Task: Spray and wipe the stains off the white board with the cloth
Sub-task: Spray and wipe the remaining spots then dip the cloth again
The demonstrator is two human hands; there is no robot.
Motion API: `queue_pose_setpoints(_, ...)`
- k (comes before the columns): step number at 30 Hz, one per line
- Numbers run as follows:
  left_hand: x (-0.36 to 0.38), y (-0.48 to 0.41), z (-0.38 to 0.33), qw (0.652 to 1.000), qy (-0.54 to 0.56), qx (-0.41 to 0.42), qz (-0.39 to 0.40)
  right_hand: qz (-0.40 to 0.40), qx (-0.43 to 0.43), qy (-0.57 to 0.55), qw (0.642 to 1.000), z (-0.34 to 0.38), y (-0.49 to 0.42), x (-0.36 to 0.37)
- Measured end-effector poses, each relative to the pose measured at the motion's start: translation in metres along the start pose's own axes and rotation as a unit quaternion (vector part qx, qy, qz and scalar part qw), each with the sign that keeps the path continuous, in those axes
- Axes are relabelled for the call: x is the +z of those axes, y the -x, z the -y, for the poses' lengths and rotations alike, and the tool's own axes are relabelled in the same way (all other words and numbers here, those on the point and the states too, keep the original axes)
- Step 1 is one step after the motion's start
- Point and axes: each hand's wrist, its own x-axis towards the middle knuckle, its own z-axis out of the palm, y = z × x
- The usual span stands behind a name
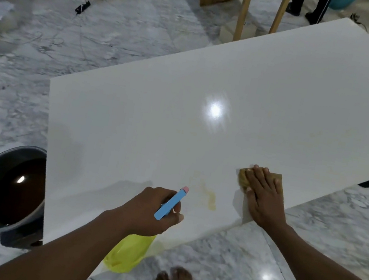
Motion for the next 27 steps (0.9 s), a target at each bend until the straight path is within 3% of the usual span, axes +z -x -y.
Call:
queue_pose_setpoints(11,0.012,0.015,0.014,1.000,0.002,0.007,-0.010,-0.009,0.047,-0.002,0.999,0.038,-0.001,0.009)
queue_pose_setpoints(16,0.003,0.038,0.031,1.000,0.009,-0.001,-0.008,0.034,-0.045,0.014,0.998,0.108,0.009,0.036)
queue_pose_setpoints(22,-0.026,0.074,0.076,0.999,-0.001,0.001,-0.040,0.035,-0.027,0.019,0.999,0.137,0.020,0.049)
queue_pose_setpoints(27,-0.053,0.119,0.137,0.999,0.012,0.006,-0.052,0.045,-0.076,0.017,0.996,0.230,0.057,0.088)
